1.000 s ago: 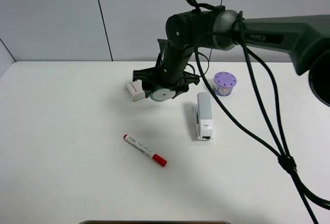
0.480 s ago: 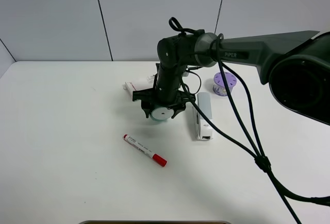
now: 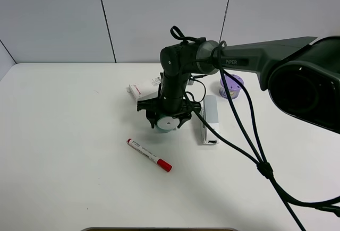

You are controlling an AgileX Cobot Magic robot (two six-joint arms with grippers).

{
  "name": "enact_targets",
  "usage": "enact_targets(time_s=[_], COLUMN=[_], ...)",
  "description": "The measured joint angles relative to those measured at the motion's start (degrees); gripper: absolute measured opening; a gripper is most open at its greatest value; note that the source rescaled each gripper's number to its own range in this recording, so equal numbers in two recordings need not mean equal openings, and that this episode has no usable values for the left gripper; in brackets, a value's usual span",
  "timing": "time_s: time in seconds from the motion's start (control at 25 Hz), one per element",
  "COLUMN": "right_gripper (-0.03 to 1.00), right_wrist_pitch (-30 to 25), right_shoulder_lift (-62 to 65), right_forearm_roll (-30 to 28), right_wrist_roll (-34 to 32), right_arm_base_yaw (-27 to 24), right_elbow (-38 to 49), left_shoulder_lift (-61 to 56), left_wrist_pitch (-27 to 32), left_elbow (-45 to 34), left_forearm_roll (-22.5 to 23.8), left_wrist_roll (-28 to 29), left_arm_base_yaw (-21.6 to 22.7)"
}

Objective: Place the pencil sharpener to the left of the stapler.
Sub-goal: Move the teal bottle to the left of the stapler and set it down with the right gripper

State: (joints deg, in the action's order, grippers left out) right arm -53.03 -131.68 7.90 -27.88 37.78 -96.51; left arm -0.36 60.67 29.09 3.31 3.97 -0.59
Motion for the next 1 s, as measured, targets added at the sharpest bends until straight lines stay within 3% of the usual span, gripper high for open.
enact_targets(time_s=[1.0], right_gripper=[0.04], right_wrist_pitch=[-0.8], right_shoulder_lift=[-1.0], right_forearm_roll=[-0.7], right_wrist_roll=[0.0], right_arm_base_yaw=[0.2], right_elbow=[-0.8], left_shoulder_lift=[0.0], left_wrist_pitch=[0.0], left_elbow=[0.0], left_forearm_roll=[0.0], left_wrist_roll=[0.0], left_arm_base_yaw=[0.0])
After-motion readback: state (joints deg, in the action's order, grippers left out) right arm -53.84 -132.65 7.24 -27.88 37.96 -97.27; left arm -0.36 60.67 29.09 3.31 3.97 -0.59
